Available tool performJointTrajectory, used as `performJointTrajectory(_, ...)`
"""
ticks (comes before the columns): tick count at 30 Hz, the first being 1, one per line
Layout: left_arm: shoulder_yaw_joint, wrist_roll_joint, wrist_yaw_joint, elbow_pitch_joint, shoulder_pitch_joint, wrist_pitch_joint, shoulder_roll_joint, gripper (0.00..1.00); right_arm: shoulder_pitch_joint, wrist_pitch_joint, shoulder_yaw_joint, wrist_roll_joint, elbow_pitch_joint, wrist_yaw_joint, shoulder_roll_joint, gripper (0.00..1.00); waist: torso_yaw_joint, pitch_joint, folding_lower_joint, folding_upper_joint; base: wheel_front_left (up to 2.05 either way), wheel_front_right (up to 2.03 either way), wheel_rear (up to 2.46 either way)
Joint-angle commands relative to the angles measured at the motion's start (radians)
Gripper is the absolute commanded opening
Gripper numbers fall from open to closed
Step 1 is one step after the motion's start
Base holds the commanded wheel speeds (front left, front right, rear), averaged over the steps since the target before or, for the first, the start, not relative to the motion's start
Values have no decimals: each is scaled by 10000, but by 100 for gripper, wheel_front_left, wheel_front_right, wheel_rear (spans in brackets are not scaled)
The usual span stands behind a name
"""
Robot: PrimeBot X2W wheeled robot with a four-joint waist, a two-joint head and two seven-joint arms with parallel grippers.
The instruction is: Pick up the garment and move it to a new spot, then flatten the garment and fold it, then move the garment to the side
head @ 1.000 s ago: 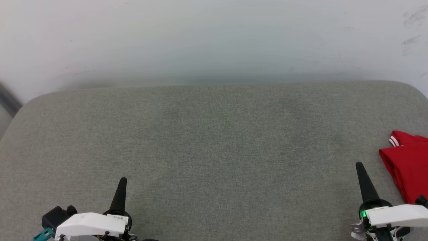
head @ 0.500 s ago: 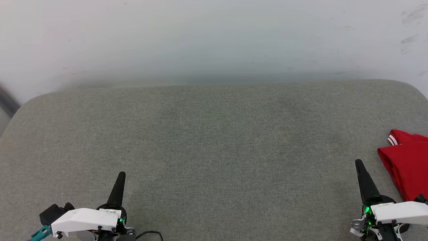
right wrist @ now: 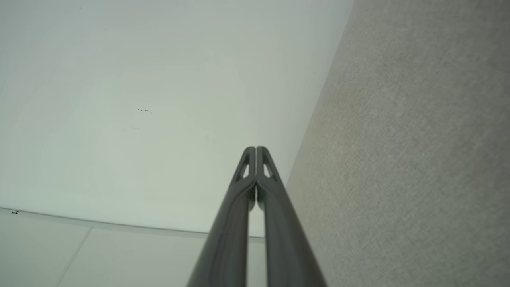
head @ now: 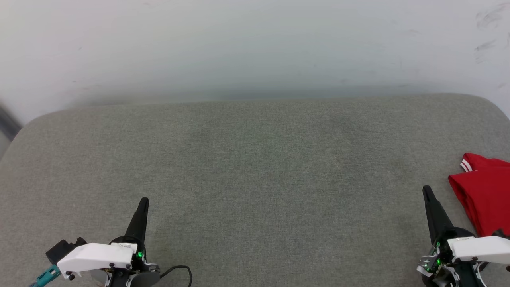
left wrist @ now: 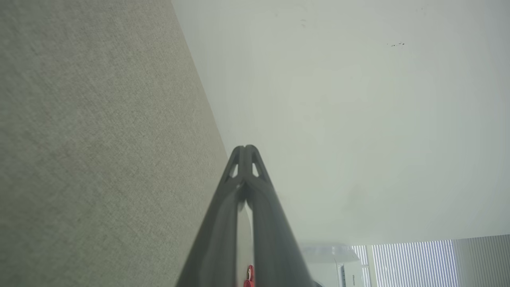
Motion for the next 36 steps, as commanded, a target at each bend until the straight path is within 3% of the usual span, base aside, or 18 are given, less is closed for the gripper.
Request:
performJointTrajectory(1,74,-211,-58,12,-165,81,-4,0,-243,63,-21,212,-3,-2,-38,0,-5,1,0,-1,0,0,0)
performJointTrajectory(24,323,-1807,-288,230,-493,542,-57,0,-509,524,-133,1830,237,-3,13,0,-93,27,0,-1,0,0,0)
performJointTrajectory(36,374,-1700,-286,228,-471,592,-98,0,-495,546,-169,1736,232,-3,46,0,-93,27,0,-1,0,0,0)
